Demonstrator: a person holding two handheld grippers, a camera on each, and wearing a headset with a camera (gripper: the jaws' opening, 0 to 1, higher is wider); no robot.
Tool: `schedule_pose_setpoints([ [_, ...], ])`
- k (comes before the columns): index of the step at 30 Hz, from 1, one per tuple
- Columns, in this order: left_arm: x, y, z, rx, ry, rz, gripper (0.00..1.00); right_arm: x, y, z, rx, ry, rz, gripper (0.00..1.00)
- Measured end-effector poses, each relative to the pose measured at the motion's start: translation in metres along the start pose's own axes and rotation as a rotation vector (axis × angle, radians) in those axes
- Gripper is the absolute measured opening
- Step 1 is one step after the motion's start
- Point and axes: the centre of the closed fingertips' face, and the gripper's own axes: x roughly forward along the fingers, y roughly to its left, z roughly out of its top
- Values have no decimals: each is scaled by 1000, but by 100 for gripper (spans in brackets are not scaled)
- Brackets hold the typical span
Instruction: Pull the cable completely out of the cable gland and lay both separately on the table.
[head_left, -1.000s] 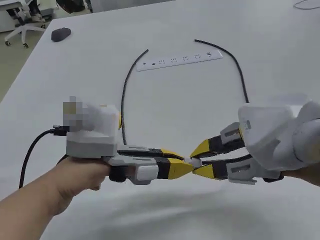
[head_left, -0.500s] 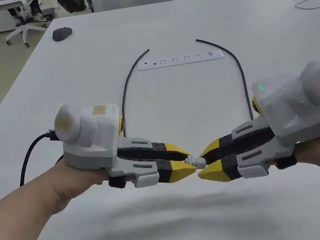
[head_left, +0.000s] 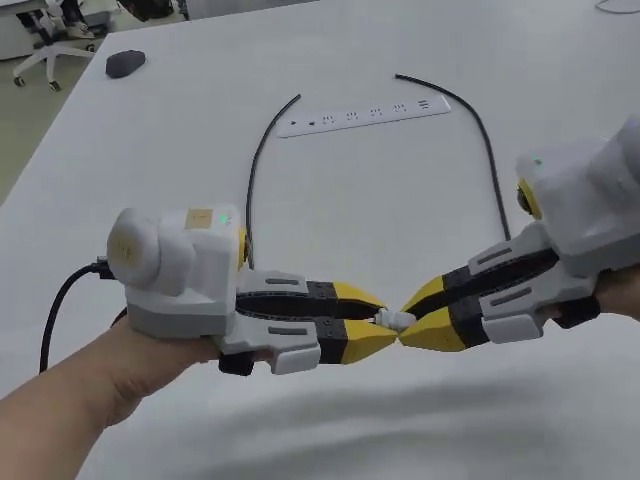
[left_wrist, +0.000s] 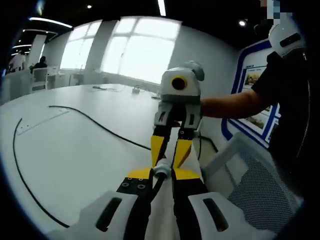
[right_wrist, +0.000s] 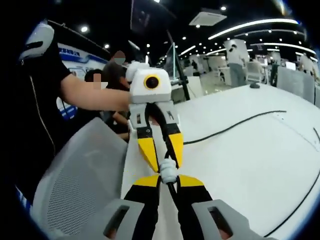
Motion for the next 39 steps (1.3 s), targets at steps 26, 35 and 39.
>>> schedule_pose_setpoints([
  [26,-2,-1,-5,-25,10,29,15,-7,-5,-13,-280,95,-112,2],
  [35,-4,-12,-8,10,34,68,15,-5,4,-17,-276,125,-126,0],
  [39,-5,-12,-11,34,49,97,15,-10,1,-23,-308,174,-173,0],
])
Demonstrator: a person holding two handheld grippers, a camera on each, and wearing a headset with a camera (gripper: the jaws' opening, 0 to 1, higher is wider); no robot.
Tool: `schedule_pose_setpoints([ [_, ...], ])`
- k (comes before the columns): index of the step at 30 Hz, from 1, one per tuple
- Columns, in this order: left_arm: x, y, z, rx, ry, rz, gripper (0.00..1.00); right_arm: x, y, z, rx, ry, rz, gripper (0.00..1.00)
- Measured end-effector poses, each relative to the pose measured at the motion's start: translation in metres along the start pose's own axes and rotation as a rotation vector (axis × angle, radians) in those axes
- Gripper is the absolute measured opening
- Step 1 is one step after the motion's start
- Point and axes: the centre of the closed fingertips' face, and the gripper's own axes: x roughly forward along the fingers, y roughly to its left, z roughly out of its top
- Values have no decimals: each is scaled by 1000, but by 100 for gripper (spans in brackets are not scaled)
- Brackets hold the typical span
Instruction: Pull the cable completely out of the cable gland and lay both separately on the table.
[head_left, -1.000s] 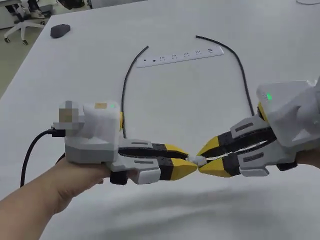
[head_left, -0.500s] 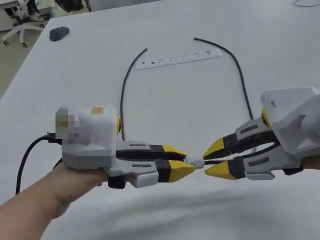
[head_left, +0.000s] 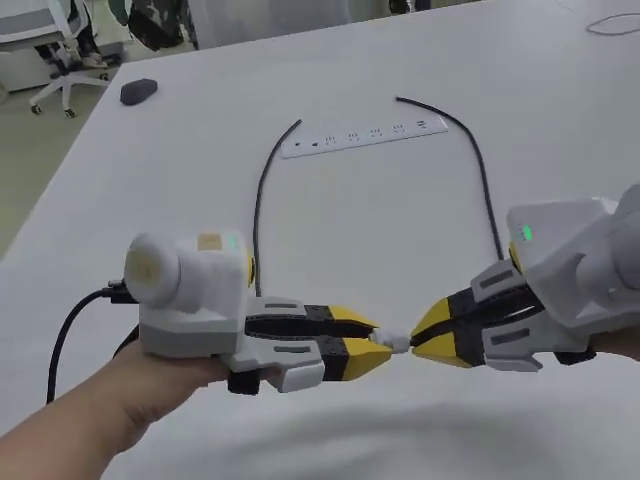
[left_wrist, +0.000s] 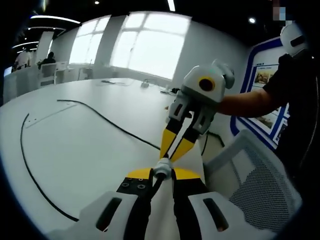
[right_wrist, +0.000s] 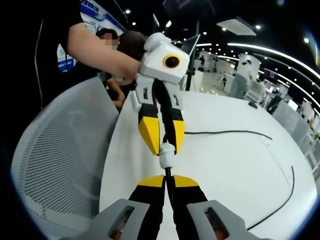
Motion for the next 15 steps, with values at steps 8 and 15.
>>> schedule_pose_setpoints([
  [8,-5,-7,0,11,-11,22,15,-14,4,-16,39,46,-47,0],
  [15,-11,-8,-4,10,-14,52,15,-29,1,-40,116,127,-117,0],
])
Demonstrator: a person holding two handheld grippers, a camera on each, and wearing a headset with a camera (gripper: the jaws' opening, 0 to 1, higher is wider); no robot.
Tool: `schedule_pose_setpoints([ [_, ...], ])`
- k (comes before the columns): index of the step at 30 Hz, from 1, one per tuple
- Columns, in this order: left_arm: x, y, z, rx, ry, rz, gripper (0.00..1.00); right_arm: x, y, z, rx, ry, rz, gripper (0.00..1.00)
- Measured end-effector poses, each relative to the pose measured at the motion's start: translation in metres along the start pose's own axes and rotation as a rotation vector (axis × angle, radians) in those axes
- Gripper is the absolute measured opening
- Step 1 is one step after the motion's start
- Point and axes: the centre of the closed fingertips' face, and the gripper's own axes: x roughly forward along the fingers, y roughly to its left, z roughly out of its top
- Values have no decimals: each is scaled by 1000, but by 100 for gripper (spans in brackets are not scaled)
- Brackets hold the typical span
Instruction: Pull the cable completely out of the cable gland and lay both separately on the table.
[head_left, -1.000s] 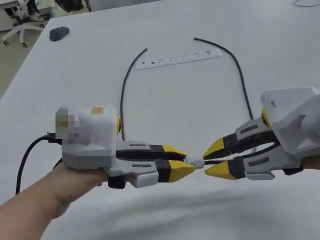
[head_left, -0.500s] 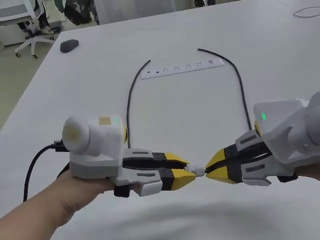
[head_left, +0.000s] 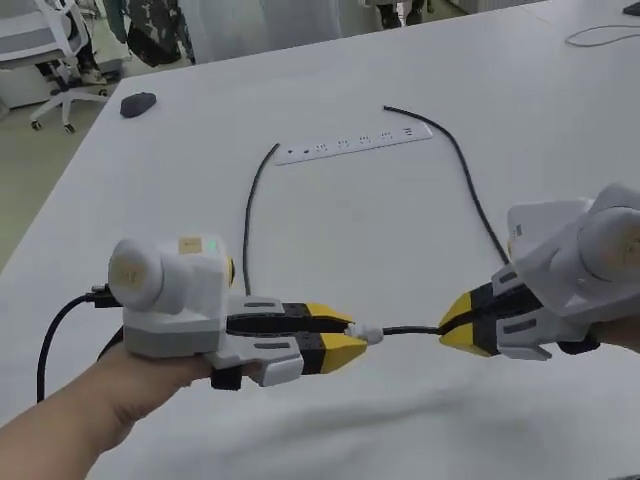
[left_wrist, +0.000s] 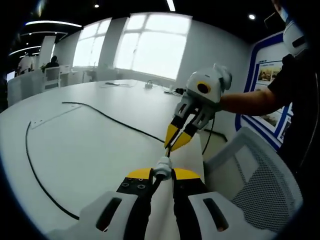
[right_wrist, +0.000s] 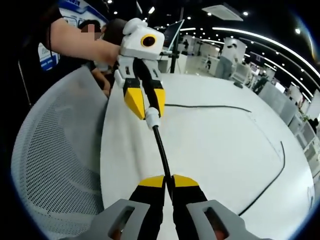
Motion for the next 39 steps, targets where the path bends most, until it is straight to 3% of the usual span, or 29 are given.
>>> schedule_pose_setpoints([
  [6,-3,-2,-4,21,9,21,15,-7,-7,-20,1,56,-33,0],
  [8,-6,0,-4,67,19,36,15,-10,-12,-34,73,105,-41,0],
  [15,-12,8,-7,54,24,52,15,-22,-33,-61,61,166,-88,0],
  [24,-16,11,-11,32,17,67,15,-31,-42,-84,106,204,-130,0],
  [30,-15,13,-15,49,23,71,15,-34,-46,-109,110,273,-141,0],
  [37,-12,15,-14,61,27,72,15,-36,-44,-115,149,281,-137,2],
  [39,-11,16,-15,65,32,73,15,-36,-45,-114,125,289,-142,4],
])
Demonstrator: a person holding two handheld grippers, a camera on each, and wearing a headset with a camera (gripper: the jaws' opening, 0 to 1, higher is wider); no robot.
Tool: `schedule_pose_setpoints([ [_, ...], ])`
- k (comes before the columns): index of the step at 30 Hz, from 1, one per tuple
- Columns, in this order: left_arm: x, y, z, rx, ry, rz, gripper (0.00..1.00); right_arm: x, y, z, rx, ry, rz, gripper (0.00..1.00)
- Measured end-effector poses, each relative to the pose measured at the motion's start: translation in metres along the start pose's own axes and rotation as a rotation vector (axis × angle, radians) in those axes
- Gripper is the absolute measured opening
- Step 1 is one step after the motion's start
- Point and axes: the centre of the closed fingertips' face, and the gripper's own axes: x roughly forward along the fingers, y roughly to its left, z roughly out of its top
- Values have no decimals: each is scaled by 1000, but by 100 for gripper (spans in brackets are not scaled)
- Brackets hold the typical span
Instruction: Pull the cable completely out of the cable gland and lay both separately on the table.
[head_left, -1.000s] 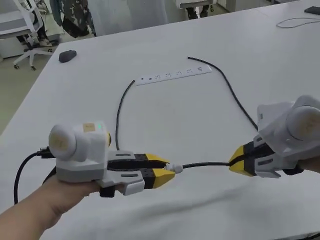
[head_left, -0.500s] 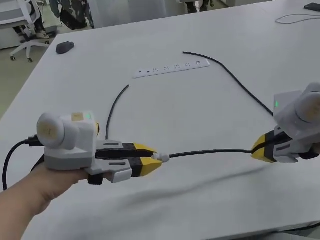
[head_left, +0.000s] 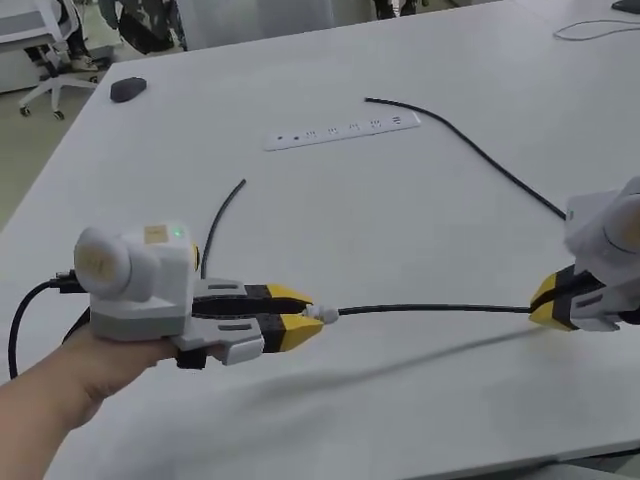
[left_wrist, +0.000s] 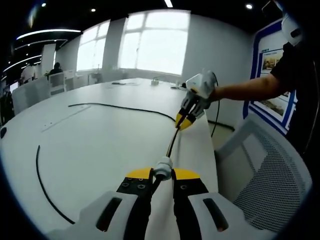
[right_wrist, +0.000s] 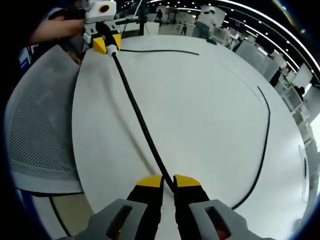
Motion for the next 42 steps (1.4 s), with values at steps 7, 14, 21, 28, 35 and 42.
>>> schedule_pose_setpoints([
  [7,5,-1,3,11,-2,-10,15,-19,22,78,28,-266,79,20],
  [14,15,-8,6,29,10,-42,15,-17,53,135,-65,-330,180,19],
  [21,16,-10,13,63,8,-54,15,0,73,153,-124,-322,243,13],
  [28,17,-10,16,79,4,-70,15,8,83,160,-165,-305,282,4],
  [35,19,-10,11,85,23,-76,15,14,88,159,-184,-290,292,0],
  [42,12,-4,9,72,0,-63,15,14,78,149,-164,-279,244,0],
])
